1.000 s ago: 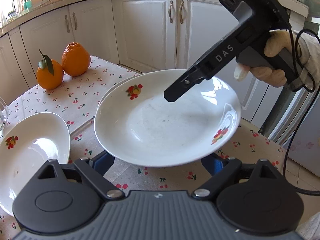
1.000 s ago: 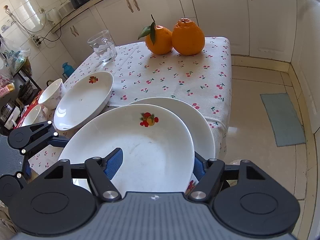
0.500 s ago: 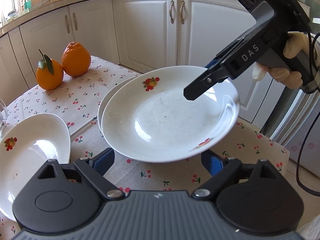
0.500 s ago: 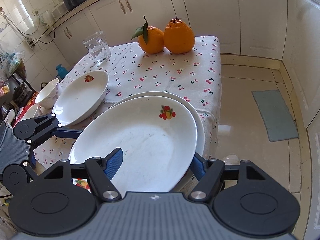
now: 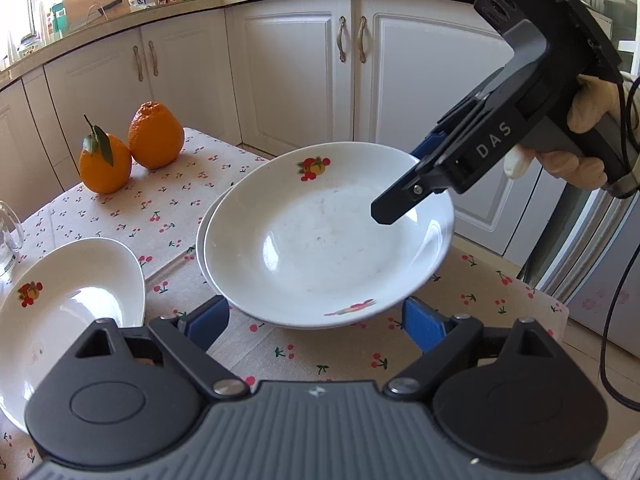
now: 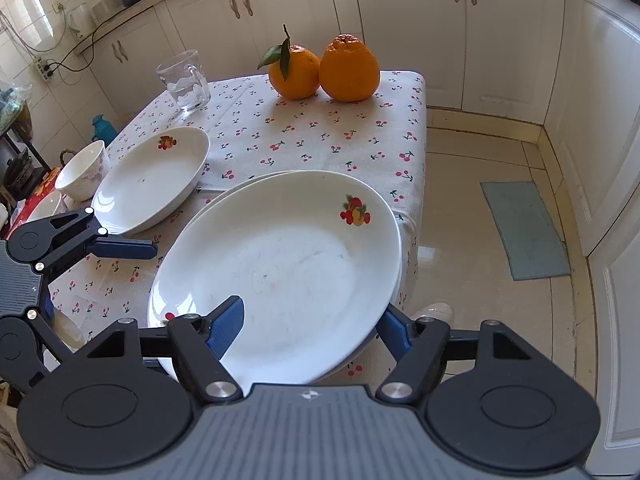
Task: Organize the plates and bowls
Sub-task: 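Lower the flower plate onto the stained plate and open the right gripper, then reach the right gripper to another white flower plate and grasp its rim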
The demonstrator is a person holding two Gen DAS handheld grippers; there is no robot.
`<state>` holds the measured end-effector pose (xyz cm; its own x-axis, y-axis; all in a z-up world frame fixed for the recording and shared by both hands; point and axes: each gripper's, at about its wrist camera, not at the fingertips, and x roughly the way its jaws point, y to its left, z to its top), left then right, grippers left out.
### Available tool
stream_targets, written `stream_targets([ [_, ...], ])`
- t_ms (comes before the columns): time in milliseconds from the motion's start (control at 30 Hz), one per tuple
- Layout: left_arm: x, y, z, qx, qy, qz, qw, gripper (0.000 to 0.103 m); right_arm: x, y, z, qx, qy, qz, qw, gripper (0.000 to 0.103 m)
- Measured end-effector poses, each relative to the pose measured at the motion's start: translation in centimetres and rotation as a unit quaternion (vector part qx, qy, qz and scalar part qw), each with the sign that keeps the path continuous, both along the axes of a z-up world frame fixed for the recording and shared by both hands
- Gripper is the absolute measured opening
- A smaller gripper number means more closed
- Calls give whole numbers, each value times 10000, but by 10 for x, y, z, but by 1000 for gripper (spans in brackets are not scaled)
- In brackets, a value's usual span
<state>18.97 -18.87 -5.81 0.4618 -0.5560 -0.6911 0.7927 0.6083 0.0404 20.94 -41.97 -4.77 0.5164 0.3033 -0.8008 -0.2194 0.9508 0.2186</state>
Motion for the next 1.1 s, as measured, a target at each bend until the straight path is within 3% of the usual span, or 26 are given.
stream_targets([
  [400, -13, 21, 12, -217, -80, 172, 9996, 93, -6, 13, -5, -428, 62, -89, 9990, 82],
  [633, -24, 39, 23, -310, -208, 349, 9987, 95, -26, 28, 12, -579, -378, -65, 9976, 100],
  [933, -37, 75, 34, -258, -398, 919, 9946, 96, -64, 76, 31, -565, -982, 166, 9934, 103],
  [1100, -41, 90, 24, 19, -652, 1710, 9831, 96, -76, 101, 35, -495, -1175, 338, 9913, 103],
])
